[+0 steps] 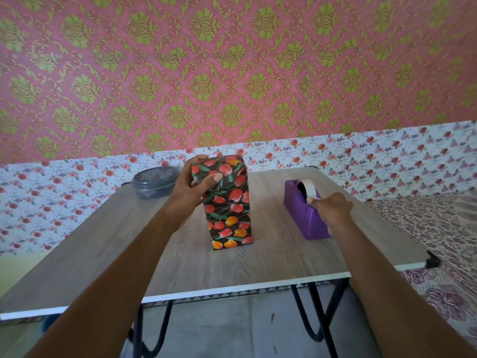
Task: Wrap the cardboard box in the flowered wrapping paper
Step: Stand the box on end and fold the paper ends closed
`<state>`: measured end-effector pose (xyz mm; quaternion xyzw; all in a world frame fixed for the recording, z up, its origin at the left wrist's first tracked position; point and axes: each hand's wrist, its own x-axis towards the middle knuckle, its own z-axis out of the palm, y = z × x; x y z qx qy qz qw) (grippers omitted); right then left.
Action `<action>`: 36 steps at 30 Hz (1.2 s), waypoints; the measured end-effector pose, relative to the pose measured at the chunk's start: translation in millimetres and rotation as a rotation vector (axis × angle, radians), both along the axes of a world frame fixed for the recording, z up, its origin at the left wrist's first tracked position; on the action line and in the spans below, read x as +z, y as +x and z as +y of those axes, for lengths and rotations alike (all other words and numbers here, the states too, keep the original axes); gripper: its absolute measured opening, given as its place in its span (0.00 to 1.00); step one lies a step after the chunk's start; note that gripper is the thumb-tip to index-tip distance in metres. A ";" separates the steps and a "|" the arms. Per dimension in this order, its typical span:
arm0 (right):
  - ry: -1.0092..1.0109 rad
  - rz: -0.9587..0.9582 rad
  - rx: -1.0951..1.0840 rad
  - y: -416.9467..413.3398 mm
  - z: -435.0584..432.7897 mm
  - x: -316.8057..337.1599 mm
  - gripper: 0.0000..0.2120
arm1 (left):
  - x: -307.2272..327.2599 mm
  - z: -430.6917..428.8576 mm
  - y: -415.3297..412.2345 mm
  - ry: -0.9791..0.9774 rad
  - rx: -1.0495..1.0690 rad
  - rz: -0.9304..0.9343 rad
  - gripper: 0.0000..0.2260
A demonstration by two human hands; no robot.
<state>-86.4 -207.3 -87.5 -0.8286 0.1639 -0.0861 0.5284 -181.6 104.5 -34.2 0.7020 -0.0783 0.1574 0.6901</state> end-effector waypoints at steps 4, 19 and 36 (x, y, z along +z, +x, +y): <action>-0.040 -0.142 -0.068 -6.4 10.7 -2.7 0.16 | -0.3 -1.3 0.6 -0.004 0.007 -0.012 0.25; 0.018 -0.306 -0.263 -23.1 24.4 -13.3 0.22 | -3.0 0.7 5.0 0.023 0.010 -0.015 0.28; 0.487 -0.290 -0.386 -36.6 15.8 -69.3 0.12 | -2.1 4.8 7.4 0.072 0.018 -0.014 0.32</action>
